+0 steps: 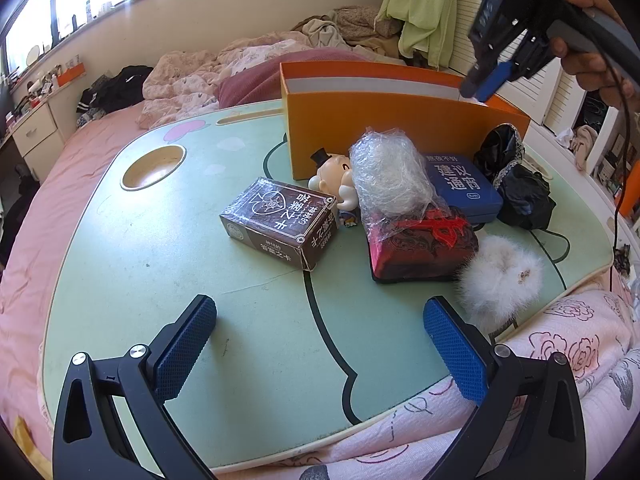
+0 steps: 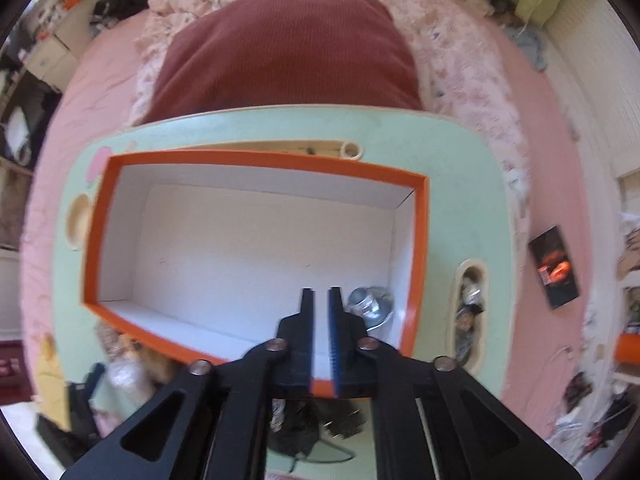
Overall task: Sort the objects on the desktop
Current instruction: 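Grasp the small silver metal object inside the orange box with the right gripper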
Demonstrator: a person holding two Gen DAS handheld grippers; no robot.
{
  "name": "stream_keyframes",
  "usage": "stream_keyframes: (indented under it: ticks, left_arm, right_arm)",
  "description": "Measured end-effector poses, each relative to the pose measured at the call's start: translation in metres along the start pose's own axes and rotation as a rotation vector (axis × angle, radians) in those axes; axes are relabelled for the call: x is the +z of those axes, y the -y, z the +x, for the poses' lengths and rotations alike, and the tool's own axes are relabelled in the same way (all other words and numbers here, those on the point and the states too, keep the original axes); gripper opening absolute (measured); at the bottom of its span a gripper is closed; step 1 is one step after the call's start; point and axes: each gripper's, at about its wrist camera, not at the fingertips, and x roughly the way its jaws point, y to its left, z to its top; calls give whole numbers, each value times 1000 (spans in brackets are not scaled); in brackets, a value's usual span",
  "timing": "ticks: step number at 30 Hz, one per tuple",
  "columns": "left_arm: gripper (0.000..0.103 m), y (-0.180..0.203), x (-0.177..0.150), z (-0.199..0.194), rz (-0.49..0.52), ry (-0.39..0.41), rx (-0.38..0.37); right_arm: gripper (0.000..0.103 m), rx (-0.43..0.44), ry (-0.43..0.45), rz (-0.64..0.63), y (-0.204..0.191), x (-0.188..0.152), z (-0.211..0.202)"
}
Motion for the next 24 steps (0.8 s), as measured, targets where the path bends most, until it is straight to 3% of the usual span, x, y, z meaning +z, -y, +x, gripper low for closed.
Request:
stream_keyframes:
  ticks: [2,5,7,8,11,13,15,16,18,24]
  left_arm:
    - [103,0,0,0,-1,0,1]
    - [103,0,0,0,-4,0,3]
    - [103,1,0,0,-6,0,4]
    - [103,1,0,0,-6,0,5]
    - [103,-1,0,0,-8,0,7]
    - [103,0,0,0,-9,0,7]
    - [103,0,0,0,-10,0,8]
    - [103,1,0,0,-9,1,9]
    - [103,0,1,0,-13,1,9]
    - [103,1,1,-1,-14,1,12]
  right_arm:
    - [52,15,27,21,4,0,-4]
    - [51,-57,11,21,2,-1,2]
    - [46,-68,-46,16,1,-2,13]
    - [36,-84,-75,9,-1,-2,20]
    - [34,-189,-121,-25,-6,-3,37]
    - [34,-212,-168,-29,-8,-2,52]
    - [27,-227,-196,-48,-10,-3,63]
    - [22,-274,-188,-61,-12,-4,65]
    - [3,-268,-184,-83,-17,-7,65]
    - [3,-259,-167,-91,-16,-11,63]
